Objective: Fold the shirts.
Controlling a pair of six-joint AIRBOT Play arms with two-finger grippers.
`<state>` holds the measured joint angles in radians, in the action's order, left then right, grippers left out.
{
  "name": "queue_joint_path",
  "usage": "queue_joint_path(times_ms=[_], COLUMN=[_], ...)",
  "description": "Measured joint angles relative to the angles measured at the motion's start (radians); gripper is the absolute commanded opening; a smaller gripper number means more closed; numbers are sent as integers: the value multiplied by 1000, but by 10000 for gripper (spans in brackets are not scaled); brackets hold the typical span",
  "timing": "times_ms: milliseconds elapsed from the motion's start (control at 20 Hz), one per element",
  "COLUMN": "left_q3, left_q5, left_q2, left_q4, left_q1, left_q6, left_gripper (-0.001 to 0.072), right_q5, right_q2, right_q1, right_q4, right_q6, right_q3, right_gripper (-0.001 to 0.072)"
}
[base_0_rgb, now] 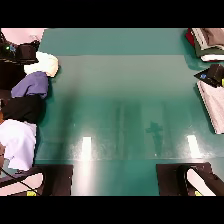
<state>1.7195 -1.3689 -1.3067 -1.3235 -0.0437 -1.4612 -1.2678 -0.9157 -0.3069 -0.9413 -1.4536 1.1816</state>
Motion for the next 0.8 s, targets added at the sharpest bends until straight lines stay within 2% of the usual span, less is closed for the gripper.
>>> queue_joint_path(times_ms=[650, 800], left_q3=[0, 0], left_q5=[0, 64], left_q2=[0, 0], left_q4=[0, 0], left_q1=[0, 0], left_q6=[0, 0], left_gripper=[27, 28], right_q5=[-58, -60], right_q2=[-47, -47], right_q1=[1, 1], right_q4=[6, 6], right_q6=[-1, -1], right_q3=[0, 0], right_gripper=[16, 16])
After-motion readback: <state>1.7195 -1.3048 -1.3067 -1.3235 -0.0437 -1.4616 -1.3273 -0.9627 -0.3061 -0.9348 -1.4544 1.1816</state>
